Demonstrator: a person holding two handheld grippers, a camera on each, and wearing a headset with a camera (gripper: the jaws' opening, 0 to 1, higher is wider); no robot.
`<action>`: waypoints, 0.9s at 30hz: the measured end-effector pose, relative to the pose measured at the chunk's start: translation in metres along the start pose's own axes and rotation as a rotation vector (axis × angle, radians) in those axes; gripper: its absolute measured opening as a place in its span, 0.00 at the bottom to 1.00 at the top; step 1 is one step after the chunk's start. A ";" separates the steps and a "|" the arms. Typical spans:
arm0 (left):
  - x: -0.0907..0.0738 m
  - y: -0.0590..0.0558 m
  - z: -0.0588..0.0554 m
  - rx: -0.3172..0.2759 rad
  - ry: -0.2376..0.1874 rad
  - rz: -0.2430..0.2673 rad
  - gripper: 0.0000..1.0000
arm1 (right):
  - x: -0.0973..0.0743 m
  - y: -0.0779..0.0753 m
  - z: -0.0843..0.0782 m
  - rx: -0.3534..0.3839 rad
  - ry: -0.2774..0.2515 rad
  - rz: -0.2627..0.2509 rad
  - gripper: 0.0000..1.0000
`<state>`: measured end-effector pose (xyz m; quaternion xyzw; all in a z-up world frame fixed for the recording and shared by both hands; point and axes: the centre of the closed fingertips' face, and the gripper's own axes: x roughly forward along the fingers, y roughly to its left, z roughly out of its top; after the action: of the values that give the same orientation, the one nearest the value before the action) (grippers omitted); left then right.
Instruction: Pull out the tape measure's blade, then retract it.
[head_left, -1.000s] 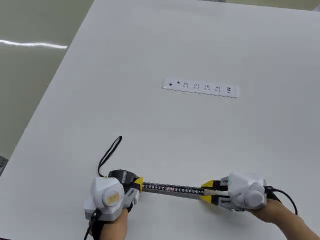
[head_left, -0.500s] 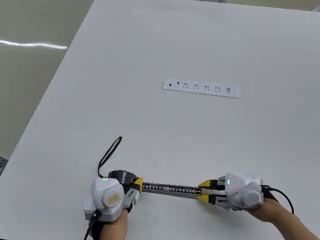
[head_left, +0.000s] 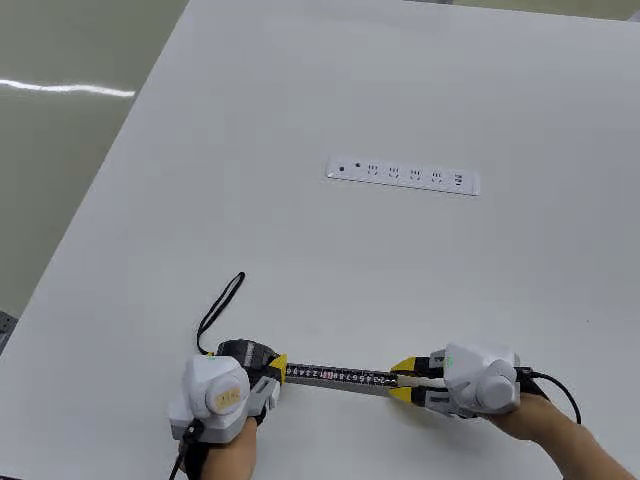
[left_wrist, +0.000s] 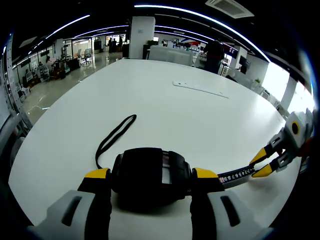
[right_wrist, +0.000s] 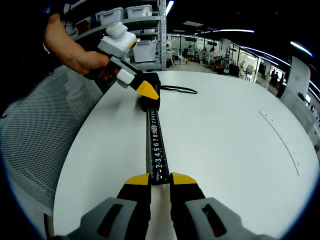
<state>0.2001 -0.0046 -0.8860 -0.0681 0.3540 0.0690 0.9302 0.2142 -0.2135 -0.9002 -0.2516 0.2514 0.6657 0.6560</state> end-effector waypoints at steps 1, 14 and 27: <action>0.000 0.000 0.000 0.001 -0.001 0.000 0.61 | 0.000 0.000 0.000 0.000 0.000 0.000 0.12; 0.000 0.000 0.000 0.002 0.001 0.002 0.61 | 0.004 0.001 0.003 -0.004 0.000 0.006 0.12; 0.001 0.000 -0.001 0.008 0.002 -0.001 0.61 | 0.007 0.001 0.006 -0.007 0.001 0.011 0.12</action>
<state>0.2003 -0.0047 -0.8872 -0.0644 0.3553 0.0672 0.9301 0.2134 -0.2048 -0.9003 -0.2525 0.2507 0.6701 0.6515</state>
